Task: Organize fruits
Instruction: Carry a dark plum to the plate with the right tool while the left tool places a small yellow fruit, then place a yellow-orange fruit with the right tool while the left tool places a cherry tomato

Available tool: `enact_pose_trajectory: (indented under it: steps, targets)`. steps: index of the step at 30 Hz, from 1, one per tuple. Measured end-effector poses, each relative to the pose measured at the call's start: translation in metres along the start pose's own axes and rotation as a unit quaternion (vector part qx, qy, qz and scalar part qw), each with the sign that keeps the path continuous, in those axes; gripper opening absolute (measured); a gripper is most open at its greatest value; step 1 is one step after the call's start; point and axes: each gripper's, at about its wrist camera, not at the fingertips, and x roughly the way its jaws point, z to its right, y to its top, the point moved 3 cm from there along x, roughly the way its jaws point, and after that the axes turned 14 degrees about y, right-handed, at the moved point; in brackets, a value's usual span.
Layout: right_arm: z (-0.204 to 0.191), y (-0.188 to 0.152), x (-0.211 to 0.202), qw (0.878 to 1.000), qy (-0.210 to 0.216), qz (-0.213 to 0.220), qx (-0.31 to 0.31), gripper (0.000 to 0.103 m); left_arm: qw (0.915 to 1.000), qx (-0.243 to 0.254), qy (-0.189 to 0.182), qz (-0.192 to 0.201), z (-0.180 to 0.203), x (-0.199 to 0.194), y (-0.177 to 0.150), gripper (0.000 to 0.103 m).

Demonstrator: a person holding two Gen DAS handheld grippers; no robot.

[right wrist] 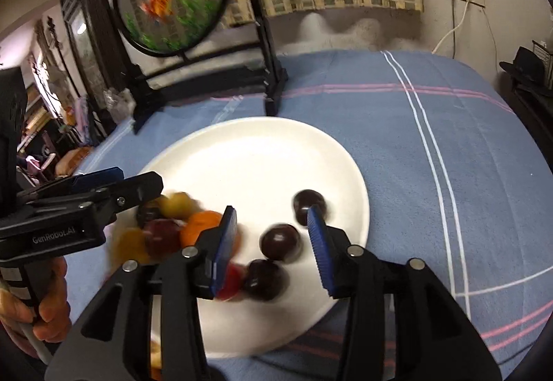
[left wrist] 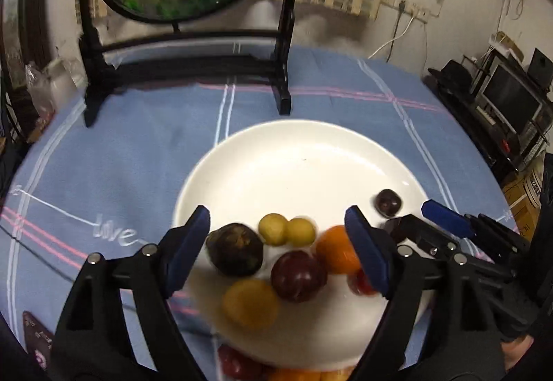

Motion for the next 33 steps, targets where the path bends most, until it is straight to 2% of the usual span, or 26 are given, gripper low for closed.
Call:
enact_pose_trajectory:
  steps: [1,3,4,7,12,16,20,26,30,33]
  targets:
    - [-0.005,-0.001,-0.007,1.000,-0.001,0.007,-0.008,0.046,1.0000,0.001,-0.003,0.000,-0.003,-0.008,-0.002,0.095]
    - [-0.019,-0.006,-0.023,1.000,-0.001,0.014,-0.024,0.051,0.9999,-0.005,-0.004,0.010,-0.016,-0.029,-0.014,0.099]
    - [-0.026,-0.010,-0.029,0.999,0.004,0.014,-0.029,0.054,0.9998,-0.009,-0.004,0.015,-0.024,-0.040,-0.026,0.099]
    - [-0.044,-0.033,-0.043,0.999,0.014,0.003,-0.047,0.055,0.9997,-0.020,-0.009,0.007,-0.043,-0.055,-0.058,0.099]
    - [-0.059,-0.079,-0.055,0.998,0.032,-0.029,-0.041,0.055,0.9980,-0.062,-0.008,-0.002,-0.064,-0.065,-0.108,0.099]
    - [-0.061,-0.101,-0.059,0.997,0.030,-0.055,-0.042,0.055,0.9979,-0.063,-0.005,-0.014,-0.069,-0.066,-0.140,0.099]
    - [-0.057,-0.108,-0.055,0.997,0.034,-0.070,-0.014,0.055,0.9985,-0.054,0.002,-0.007,-0.067,-0.069,-0.145,0.099]
    - [-0.065,-0.112,-0.051,0.995,0.037,-0.090,-0.028,0.055,0.9988,-0.042,0.023,0.001,-0.064,-0.071,-0.145,0.099]
    - [-0.070,-0.120,-0.044,0.993,0.040,-0.110,-0.034,0.055,0.9988,-0.042,0.023,0.001,-0.065,-0.071,-0.145,0.099]
    - [-0.073,-0.121,-0.043,0.993,0.037,-0.108,-0.043,0.052,0.9988,-0.042,0.023,0.002,-0.065,-0.071,-0.144,0.099]
